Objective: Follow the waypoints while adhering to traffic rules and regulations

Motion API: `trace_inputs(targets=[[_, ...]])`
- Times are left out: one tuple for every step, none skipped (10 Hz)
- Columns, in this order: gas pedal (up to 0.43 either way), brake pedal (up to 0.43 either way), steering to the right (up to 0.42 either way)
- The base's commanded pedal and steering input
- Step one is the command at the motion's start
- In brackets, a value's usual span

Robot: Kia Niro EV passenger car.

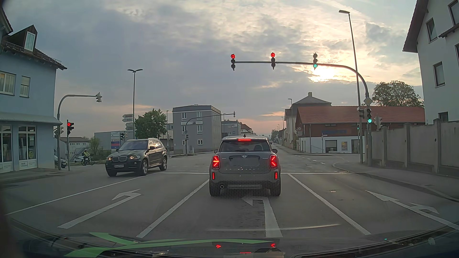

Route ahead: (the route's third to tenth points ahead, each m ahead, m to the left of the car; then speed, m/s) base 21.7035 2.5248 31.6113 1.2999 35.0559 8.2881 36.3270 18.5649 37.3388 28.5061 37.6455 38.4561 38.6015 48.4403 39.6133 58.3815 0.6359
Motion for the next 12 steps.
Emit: trace_inputs(targets=[[0.000, 0.195, -0.012], [0.000, 0.195, -0.012], [0.000, 0.195, -0.011], [0.000, 0.195, -0.012], [0.000, 0.195, -0.011], [0.000, 0.195, -0.012], [0.000, 0.195, -0.011], [0.000, 0.195, -0.011], [0.000, 0.201, -0.011], [0.000, 0.201, -0.011], [0.000, 0.201, -0.011], [0.000, 0.195, -0.011]])
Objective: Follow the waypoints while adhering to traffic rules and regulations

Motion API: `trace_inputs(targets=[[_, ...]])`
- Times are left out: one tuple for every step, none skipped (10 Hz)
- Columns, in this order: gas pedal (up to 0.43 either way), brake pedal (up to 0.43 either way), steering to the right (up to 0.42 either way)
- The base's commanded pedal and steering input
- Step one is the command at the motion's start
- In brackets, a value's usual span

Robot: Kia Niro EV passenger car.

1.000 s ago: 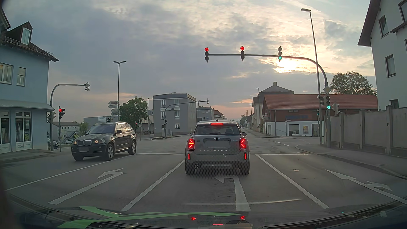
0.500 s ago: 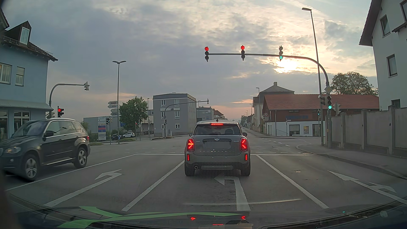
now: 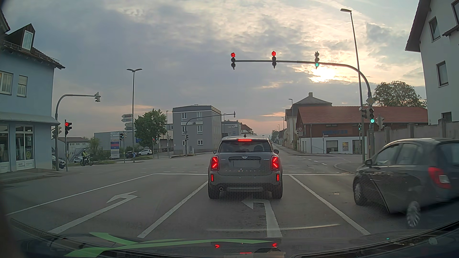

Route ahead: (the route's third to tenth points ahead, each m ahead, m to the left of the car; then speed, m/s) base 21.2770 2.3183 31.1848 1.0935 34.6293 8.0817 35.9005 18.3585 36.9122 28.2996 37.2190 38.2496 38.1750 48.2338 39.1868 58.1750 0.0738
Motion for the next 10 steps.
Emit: trace_inputs(targets=[[0.000, 0.201, -0.011], [0.000, 0.201, -0.011], [0.000, 0.201, -0.011], [0.000, 0.201, -0.010], [0.000, 0.201, -0.011], [0.000, 0.201, -0.011], [0.000, 0.201, -0.011], [0.000, 0.201, -0.011], [0.000, 0.207, -0.010], [0.000, 0.207, -0.011]])
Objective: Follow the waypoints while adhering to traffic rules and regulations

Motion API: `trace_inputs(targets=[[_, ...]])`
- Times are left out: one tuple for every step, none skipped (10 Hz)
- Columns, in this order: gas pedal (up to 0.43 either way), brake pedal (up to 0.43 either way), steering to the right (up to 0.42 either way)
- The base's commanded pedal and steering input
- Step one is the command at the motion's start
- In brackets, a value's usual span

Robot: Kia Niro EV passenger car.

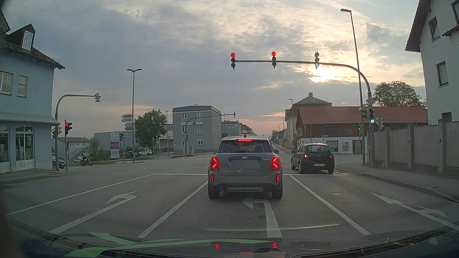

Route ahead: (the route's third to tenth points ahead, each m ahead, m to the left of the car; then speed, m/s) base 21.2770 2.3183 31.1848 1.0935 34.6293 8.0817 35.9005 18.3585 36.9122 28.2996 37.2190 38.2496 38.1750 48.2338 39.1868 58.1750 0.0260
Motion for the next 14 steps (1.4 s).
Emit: trace_inputs(targets=[[0.000, 0.207, -0.011], [0.000, 0.207, -0.011], [0.000, 0.207, -0.011], [0.000, 0.207, -0.011], [0.000, 0.207, -0.011], [0.000, 0.207, -0.011], [0.000, 0.207, -0.011], [0.000, 0.213, -0.010], [0.000, 0.213, -0.011], [0.000, 0.213, -0.011], [0.000, 0.220, -0.011], [0.000, 0.213, -0.010], [0.000, 0.220, -0.010], [0.000, 0.220, -0.011]])
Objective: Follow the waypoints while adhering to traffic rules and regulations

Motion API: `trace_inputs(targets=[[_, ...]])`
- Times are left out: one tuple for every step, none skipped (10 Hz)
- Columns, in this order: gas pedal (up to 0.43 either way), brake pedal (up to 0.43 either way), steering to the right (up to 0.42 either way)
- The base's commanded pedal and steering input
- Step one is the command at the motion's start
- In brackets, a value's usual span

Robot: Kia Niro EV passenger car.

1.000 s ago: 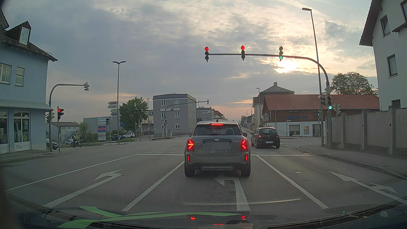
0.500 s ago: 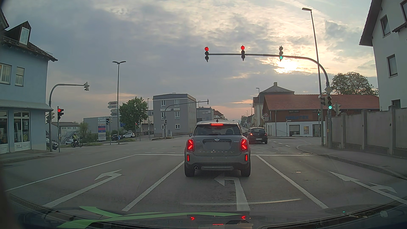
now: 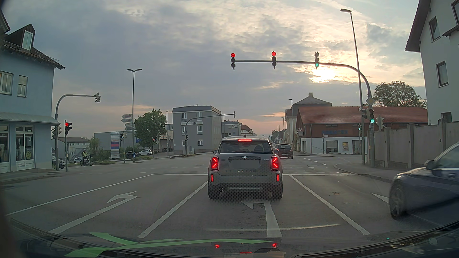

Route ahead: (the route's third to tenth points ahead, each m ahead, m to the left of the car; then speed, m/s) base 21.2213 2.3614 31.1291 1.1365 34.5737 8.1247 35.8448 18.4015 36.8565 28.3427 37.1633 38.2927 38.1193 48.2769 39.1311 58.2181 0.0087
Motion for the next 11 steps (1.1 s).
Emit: trace_inputs(targets=[[0.000, 0.220, -0.011], [0.000, 0.220, -0.011], [0.000, 0.220, -0.011], [0.000, 0.220, -0.011], [0.000, 0.220, -0.010], [0.000, 0.220, -0.010], [0.000, 0.226, -0.011], [0.000, 0.226, -0.011], [0.000, 0.226, -0.011], [0.000, 0.226, -0.011], [0.000, 0.226, -0.011]])
